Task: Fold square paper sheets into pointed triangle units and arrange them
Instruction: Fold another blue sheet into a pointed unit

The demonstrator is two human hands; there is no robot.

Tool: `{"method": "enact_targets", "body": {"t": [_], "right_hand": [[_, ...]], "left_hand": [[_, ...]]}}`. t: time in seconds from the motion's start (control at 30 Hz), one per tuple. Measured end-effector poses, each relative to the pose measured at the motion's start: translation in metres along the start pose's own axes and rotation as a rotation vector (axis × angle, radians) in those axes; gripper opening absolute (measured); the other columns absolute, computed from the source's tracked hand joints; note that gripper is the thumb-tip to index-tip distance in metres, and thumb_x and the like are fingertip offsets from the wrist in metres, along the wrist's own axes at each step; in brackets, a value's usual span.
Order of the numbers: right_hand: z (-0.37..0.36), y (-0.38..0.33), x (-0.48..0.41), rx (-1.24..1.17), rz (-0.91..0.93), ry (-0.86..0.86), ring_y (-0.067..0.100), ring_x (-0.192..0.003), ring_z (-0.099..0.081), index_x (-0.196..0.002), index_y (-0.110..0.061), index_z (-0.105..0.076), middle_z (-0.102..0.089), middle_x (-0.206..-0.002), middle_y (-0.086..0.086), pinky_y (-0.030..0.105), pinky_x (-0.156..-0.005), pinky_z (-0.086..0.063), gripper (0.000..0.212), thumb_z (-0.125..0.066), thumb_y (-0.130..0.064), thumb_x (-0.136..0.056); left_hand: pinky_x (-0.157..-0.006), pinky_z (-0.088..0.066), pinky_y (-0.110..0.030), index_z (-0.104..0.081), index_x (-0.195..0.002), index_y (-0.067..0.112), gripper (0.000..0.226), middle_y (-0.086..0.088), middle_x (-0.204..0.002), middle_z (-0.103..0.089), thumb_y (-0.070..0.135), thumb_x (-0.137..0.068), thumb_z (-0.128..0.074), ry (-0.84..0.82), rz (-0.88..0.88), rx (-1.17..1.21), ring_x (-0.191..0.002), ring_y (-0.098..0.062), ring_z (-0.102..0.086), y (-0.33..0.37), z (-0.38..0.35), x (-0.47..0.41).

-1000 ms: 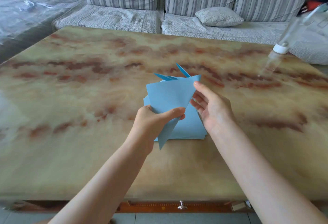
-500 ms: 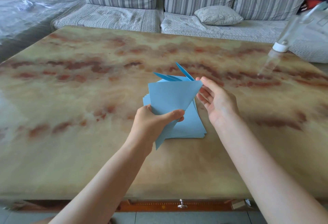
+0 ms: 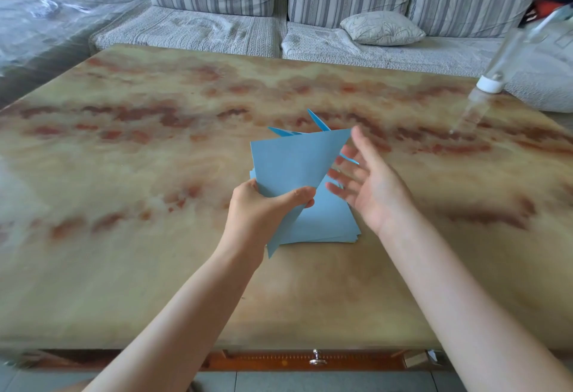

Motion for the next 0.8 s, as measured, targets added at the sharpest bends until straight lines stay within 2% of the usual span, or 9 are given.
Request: {"method": "enact_targets", "body": {"t": [0.1,0.2,0.3,0.4,0.47,0.53,0.63,0.73,0.8], "right_hand": [[-0.013,0.006,0.005,0.185,0.013,-0.11,0.02,-0.075,-0.069,-0.1,-0.012,-0.069,-0.072,-0.088,0.005,0.03,-0.065,-0.055,0.037,-0.077,-0.037,-0.074],[-0.015,0.007,0.008,0.247,0.074,-0.103,0.017,-0.066,-0.066,-0.092,-0.009,-0.071,-0.069,-0.075,0.002,0.025,-0.059,-0.053,0.016,-0.075,-0.018,-0.08],[-0.013,0.006,0.008,0.282,0.112,-0.093,0.013,-0.061,-0.065,-0.087,-0.009,-0.072,-0.07,-0.072,0.001,0.022,-0.057,-0.052,0.008,-0.073,-0.013,-0.081],[-0.011,0.005,0.007,0.332,0.122,-0.095,0.012,-0.062,-0.064,-0.087,-0.01,-0.072,-0.071,-0.076,0.003,0.021,-0.058,-0.051,0.008,-0.074,-0.014,-0.08],[-0.01,0.004,0.006,0.348,0.113,-0.118,0.013,-0.061,-0.062,-0.085,-0.012,-0.072,-0.07,-0.078,0.004,0.022,-0.059,-0.05,0.007,-0.075,-0.015,-0.079],[-0.009,0.003,0.005,0.367,0.104,-0.147,0.013,-0.059,-0.061,-0.084,-0.013,-0.072,-0.069,-0.08,0.006,0.022,-0.057,-0.05,0.007,-0.075,-0.015,-0.079],[-0.011,0.003,0.007,0.43,0.098,-0.206,0.013,-0.057,-0.06,-0.085,-0.011,-0.071,-0.07,-0.08,0.007,0.022,-0.055,-0.05,0.007,-0.074,-0.015,-0.08],[-0.014,0.004,0.009,0.449,0.106,-0.241,0.014,-0.059,-0.061,-0.091,-0.011,-0.071,-0.07,-0.081,0.006,0.022,-0.055,-0.05,0.013,-0.072,-0.021,-0.083],[-0.014,0.003,0.009,0.4,0.158,-0.245,0.015,-0.067,-0.064,-0.104,-0.013,-0.069,-0.07,-0.092,0.002,0.023,-0.058,-0.051,0.018,-0.066,-0.022,-0.088]], "left_hand": [[-0.054,-0.049,-0.012,-0.071,-0.077,0.017,0.009,0.001,-0.072,-0.075,0.014,-0.075,-0.078,0.001,-0.008,0.017,-0.065,-0.006,-0.067,0.0,-0.002,0.001],[-0.058,-0.051,-0.014,-0.071,-0.083,0.017,0.011,0.0,-0.075,-0.075,0.015,-0.076,-0.078,-0.014,-0.003,0.03,-0.068,-0.008,-0.069,-0.001,-0.001,0.001],[-0.068,-0.054,-0.02,-0.071,-0.095,0.016,0.021,-0.002,-0.082,-0.076,0.021,-0.076,-0.078,-0.11,0.009,0.03,-0.076,-0.01,-0.071,-0.001,-0.003,0.001],[-0.083,-0.055,-0.031,-0.07,-0.103,0.016,0.041,-0.003,-0.094,-0.075,0.044,-0.074,-0.076,-0.193,0.065,0.005,-0.087,-0.014,-0.072,-0.002,-0.002,-0.002],[-0.084,-0.055,-0.032,-0.071,-0.103,0.016,0.049,-0.003,-0.096,-0.075,0.057,-0.077,-0.068,-0.176,0.137,-0.011,-0.089,-0.017,-0.072,-0.003,0.003,-0.006],[-0.073,-0.056,-0.029,-0.071,-0.099,0.015,0.041,-0.002,-0.091,-0.075,0.052,-0.084,-0.061,-0.137,0.176,0.038,-0.081,-0.016,-0.072,-0.001,0.009,-0.01],[-0.059,-0.055,-0.021,-0.07,-0.094,0.016,0.017,0.002,-0.08,-0.074,0.03,-0.091,-0.061,-0.122,0.112,0.056,-0.066,-0.01,-0.069,0.006,0.017,-0.014],[-0.056,-0.054,-0.018,-0.07,-0.092,0.018,0.011,0.003,-0.075,-0.073,0.014,-0.091,-0.06,-0.155,0.073,0.095,-0.062,-0.007,-0.067,0.006,0.019,-0.014],[-0.056,-0.054,-0.018,-0.07,-0.093,0.015,0.012,0.001,-0.076,-0.073,0.011,-0.091,-0.06,-0.152,0.078,0.141,-0.062,-0.007,-0.067,0.005,0.019,-0.015]]}}
Point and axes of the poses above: each hand's wrist, its own x-axis away from the middle knuckle, its own z-axis out of the back of the hand, y = z × x, the point moved 6 cm from there along -x, towards the middle knuckle
